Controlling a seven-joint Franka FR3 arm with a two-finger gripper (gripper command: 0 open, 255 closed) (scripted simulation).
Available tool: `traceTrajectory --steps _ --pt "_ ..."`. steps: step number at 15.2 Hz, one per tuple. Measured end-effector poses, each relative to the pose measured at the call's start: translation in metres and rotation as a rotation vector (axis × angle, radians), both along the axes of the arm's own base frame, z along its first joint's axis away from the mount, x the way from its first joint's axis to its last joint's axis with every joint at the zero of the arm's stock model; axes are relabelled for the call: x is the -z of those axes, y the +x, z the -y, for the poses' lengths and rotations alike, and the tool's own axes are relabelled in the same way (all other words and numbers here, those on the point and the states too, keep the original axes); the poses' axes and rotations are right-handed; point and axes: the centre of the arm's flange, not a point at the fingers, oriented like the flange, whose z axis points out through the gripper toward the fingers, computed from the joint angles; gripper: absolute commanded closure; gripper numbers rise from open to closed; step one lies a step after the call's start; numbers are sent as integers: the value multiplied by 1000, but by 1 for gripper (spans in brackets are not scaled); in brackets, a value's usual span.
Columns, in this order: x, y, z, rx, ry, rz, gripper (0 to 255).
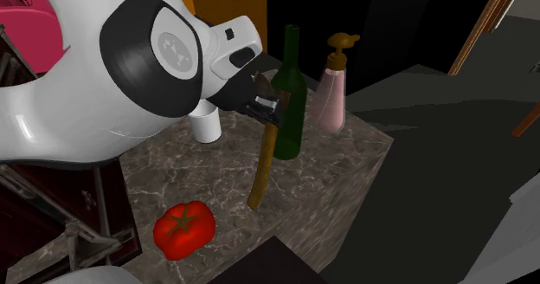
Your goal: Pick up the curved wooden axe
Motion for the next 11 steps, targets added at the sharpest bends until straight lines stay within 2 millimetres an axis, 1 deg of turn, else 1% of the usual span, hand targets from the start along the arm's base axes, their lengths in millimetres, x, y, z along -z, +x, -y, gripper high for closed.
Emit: traceTrajectory --steps 7,9,11 --pt "0 0 0 0 0 1 255" --pt "-6 0 0 0 0 0 255" --pt "-16 0 -1 0 0 0 255"
